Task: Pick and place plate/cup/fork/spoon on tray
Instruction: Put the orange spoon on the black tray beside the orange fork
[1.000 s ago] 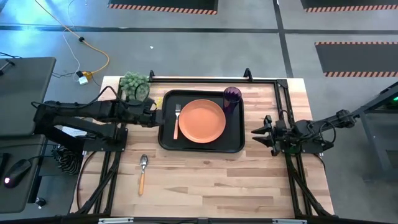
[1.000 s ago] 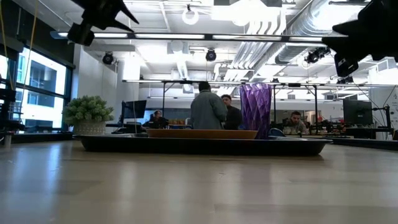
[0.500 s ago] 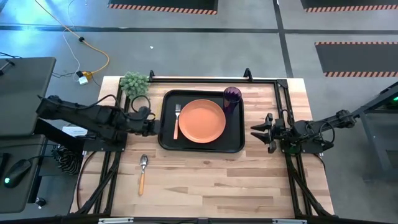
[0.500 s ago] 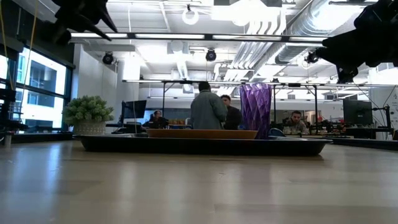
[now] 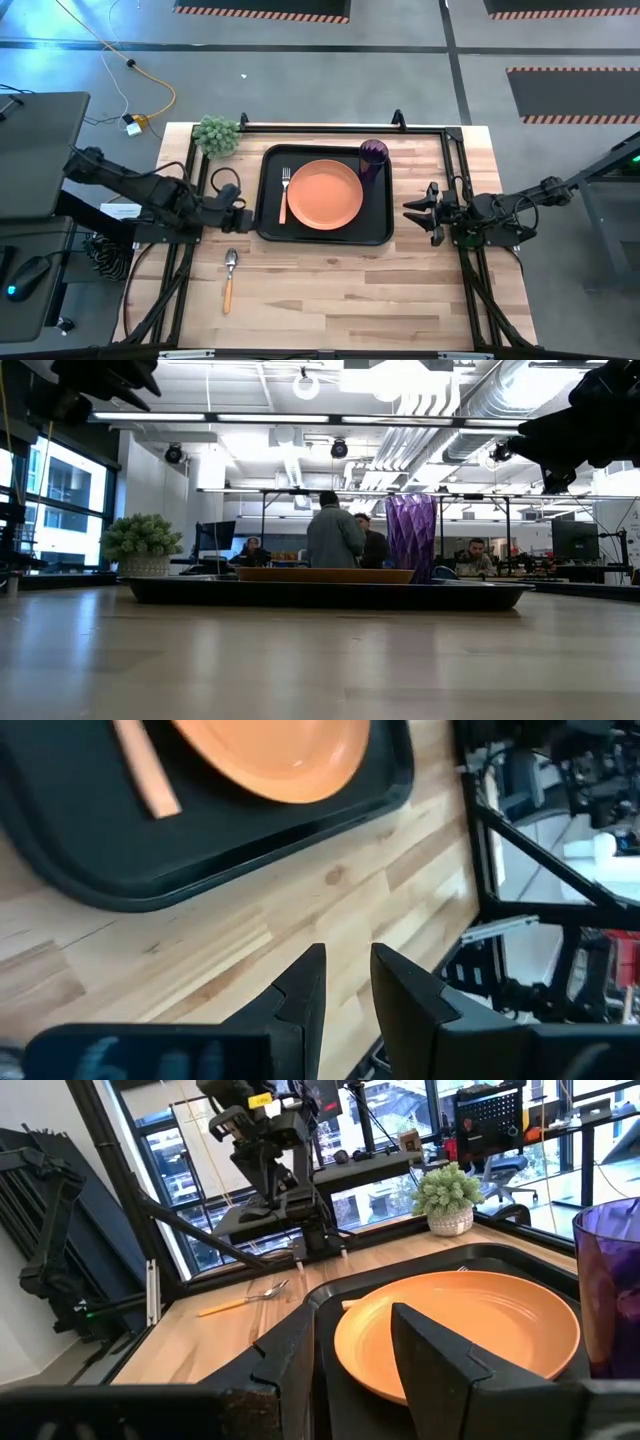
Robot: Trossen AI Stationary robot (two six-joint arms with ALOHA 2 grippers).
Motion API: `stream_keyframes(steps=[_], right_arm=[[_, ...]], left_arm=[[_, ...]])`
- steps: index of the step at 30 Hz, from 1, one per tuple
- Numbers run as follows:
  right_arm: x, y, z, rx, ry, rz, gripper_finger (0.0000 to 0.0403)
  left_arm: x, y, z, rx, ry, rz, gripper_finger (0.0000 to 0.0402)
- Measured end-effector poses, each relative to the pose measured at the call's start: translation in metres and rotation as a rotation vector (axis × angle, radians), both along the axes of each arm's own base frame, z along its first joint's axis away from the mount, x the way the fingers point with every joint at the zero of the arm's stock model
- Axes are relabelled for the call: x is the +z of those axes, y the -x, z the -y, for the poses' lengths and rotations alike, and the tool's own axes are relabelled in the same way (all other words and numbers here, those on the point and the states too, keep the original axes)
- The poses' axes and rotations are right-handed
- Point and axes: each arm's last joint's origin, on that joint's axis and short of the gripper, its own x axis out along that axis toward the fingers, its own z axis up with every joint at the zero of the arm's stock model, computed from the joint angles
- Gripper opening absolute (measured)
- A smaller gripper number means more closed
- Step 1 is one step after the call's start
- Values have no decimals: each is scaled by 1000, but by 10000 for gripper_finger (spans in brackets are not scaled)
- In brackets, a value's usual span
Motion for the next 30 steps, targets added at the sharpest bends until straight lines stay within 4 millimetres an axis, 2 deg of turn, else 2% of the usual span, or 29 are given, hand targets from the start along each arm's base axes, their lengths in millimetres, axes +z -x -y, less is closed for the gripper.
stream_keyframes(steps=[7, 19, 30], right_arm=[[0, 0, 0, 0, 0, 0, 126], [0, 0, 0, 0, 0, 0, 126], [0, 0, 0, 0, 0, 0, 126]], left_arm=[[-14, 4, 10, 55, 33, -135, 74], [-48, -4, 39, 78, 70, -418, 74], [-73, -4, 66, 171, 193, -624, 74]])
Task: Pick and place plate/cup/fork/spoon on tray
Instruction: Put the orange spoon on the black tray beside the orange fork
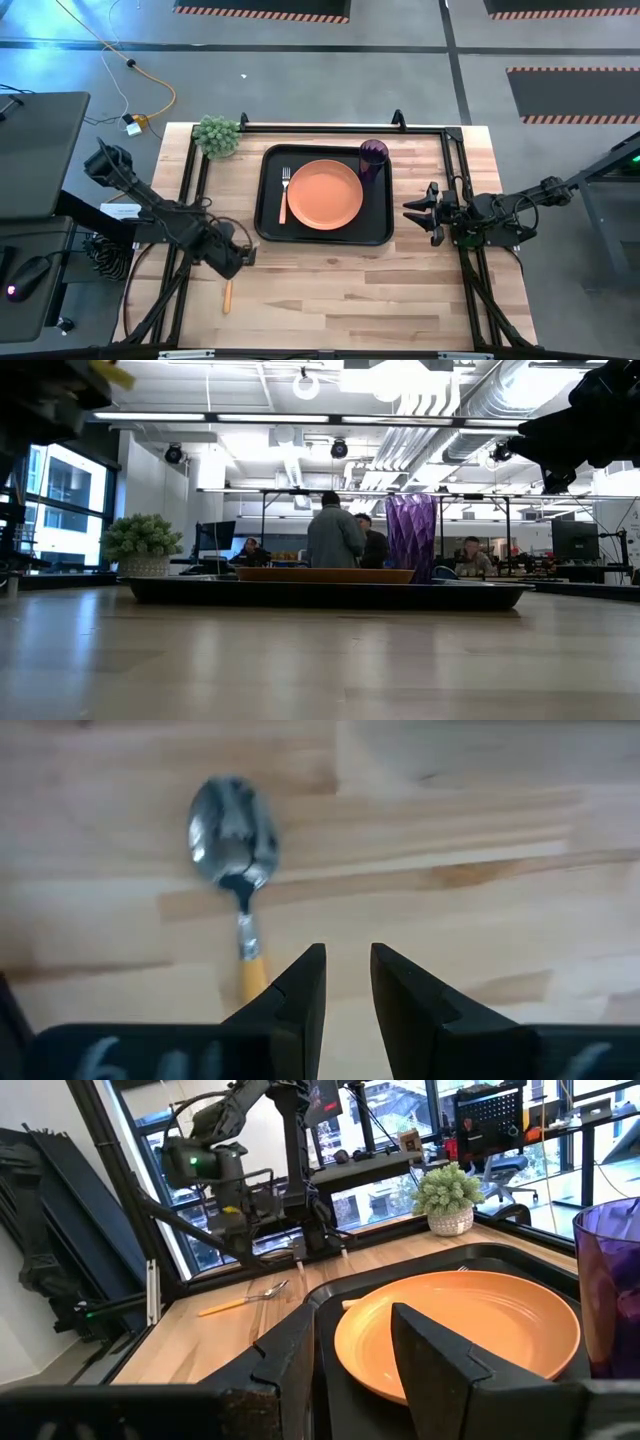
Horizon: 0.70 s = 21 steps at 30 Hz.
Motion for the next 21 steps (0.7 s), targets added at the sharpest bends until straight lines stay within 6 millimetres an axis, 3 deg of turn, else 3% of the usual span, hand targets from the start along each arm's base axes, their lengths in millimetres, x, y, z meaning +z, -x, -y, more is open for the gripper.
stream_keyframes(steps=[14, 21], right_arm=[[0, 0, 0, 0, 0, -1, 126], [0, 0, 0, 0, 1, -1, 126]], left_arm=[[-31, 16, 46, 115, -26, -116, 76], [-47, 13, 56, 110, -39, -146, 121]])
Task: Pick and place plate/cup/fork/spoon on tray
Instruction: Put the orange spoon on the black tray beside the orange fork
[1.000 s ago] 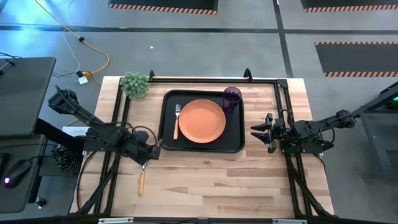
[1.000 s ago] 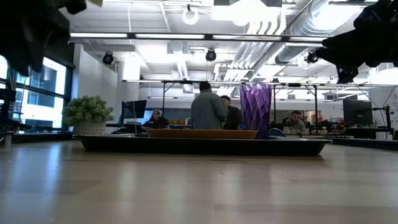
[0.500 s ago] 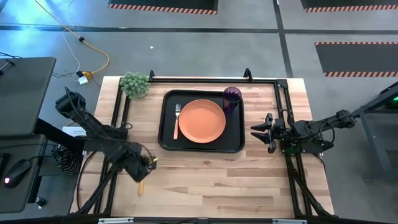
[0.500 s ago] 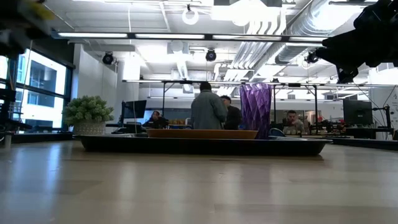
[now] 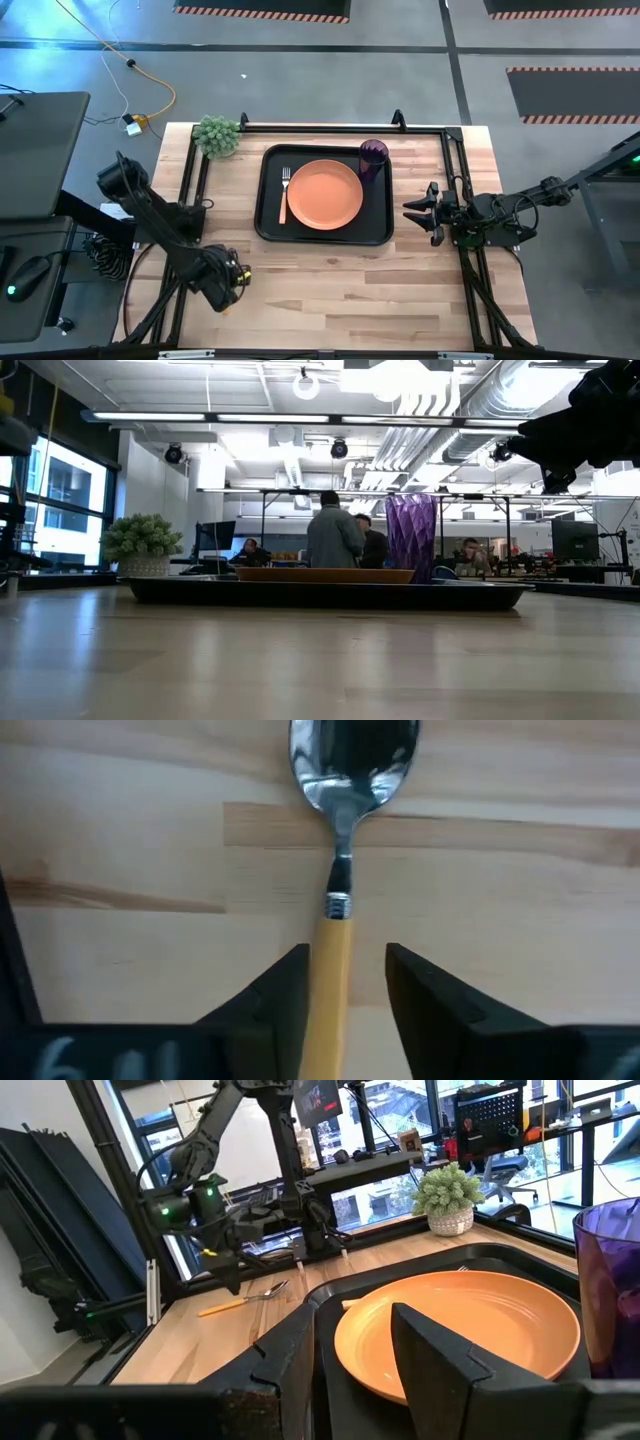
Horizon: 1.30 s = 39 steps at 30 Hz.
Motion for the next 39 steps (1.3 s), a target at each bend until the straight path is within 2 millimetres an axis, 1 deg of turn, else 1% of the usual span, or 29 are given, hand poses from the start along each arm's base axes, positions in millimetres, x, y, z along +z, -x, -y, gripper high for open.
stream_keyframes(steps=[3, 6, 13, 18, 26, 29, 32, 34, 39], right_arm=[[0, 0, 0, 0, 0, 0, 126], [0, 0, 0, 0, 0, 0, 126], [0, 0, 0, 0, 0, 0, 126], [0, 0, 0, 0, 0, 0, 126], [0, 0, 0, 0, 0, 0, 126], [0, 0, 0, 0, 0, 0, 126], [0, 0, 0, 0, 0, 0, 126], [0, 0, 0, 0, 0, 0, 126], [0, 0, 0, 0, 0, 0, 126]], left_arm=[[-6, 0, 4, -22, -7, -19, 143], [-13, -1, 8, -38, -15, -29, 155], [-24, -4, 10, -50, -42, -52, 155], [-28, -5, 12, -61, -31, -63, 133], [-34, -6, 9, -59, -14, -60, 62], [-33, -6, 8, -66, -13, -58, 43], [-30, -5, 8, -67, -1, -47, 40], [-27, -3, 5, -66, 0, -47, 46], [-11, 2, -1, -71, 4, -14, 50]])
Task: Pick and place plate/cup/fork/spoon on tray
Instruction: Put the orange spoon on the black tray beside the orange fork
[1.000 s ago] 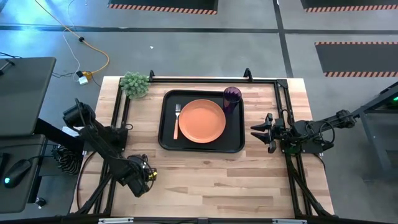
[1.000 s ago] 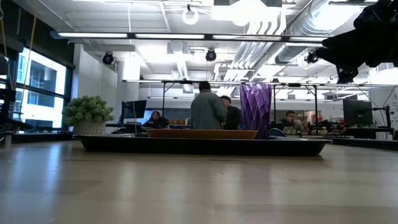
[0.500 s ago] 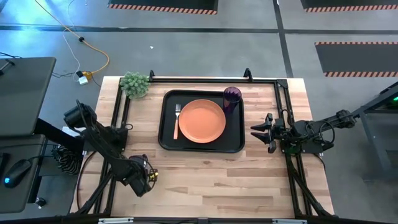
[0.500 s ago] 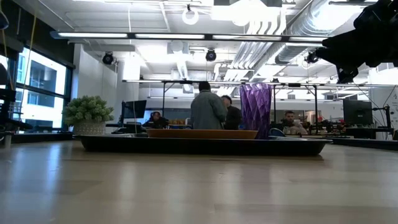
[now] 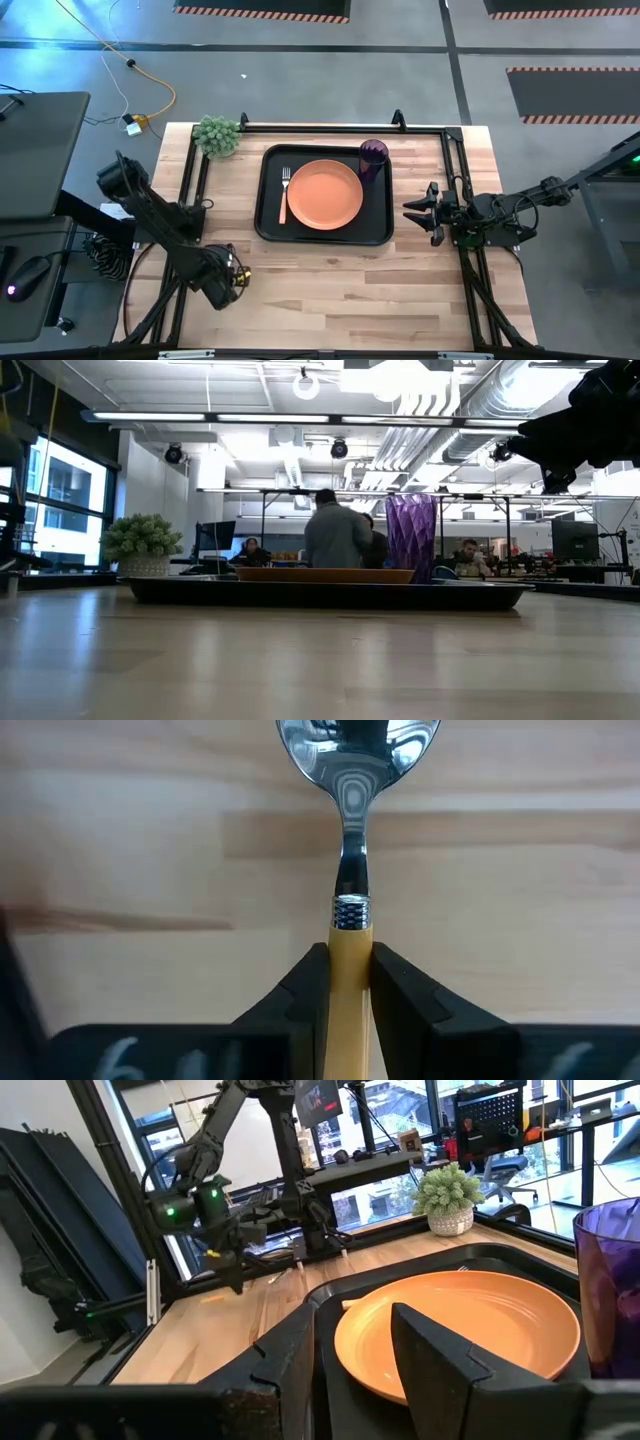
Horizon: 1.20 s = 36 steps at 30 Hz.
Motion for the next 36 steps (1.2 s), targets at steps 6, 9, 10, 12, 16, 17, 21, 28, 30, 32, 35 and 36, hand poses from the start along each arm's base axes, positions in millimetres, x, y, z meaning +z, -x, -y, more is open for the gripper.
stream_keyframes(steps=[6, 9, 10, 12, 16, 17, 21, 28, 30, 32, 35, 36], right_arm=[[0, 0, 0, 0, 0, 0, 126], [0, 0, 0, 0, 0, 0, 126], [0, 0, 0, 0, 0, 0, 126], [0, 0, 0, 0, 0, 0, 126], [0, 0, 0, 0, 0, 0, 126], [0, 0, 0, 0, 0, 0, 126], [0, 0, 0, 0, 0, 0, 126], [0, 0, 0, 0, 0, 0, 126], [0, 0, 0, 0, 0, 0, 126], [0, 0, 0, 0, 0, 0, 126], [0, 0, 0, 0, 0, 0, 126], [0, 0, 0, 0, 0, 0, 126]], left_arm=[[24, 9, -14, -9, -29, 72, 48], [34, 12, -24, -14, -52, 96, 48], [37, 13, -27, -20, -61, 102, 48], [41, 11, -35, -23, -80, 122, 48], [48, 2, -52, -39, -110, 164, 49], [50, -1, -57, -44, -117, 172, 49], [53, -14, -80, -51, -149, 181, 49], [57, -42, -127, -39, -186, 254, 49], [59, -50, -142, -31, -193, 284, 49], [59, -57, -157, -18, -201, 312, 49], [59, -64, -181, 2, -215, 334, 49], [57, -66, -189, 8, -217, 335, 49]])
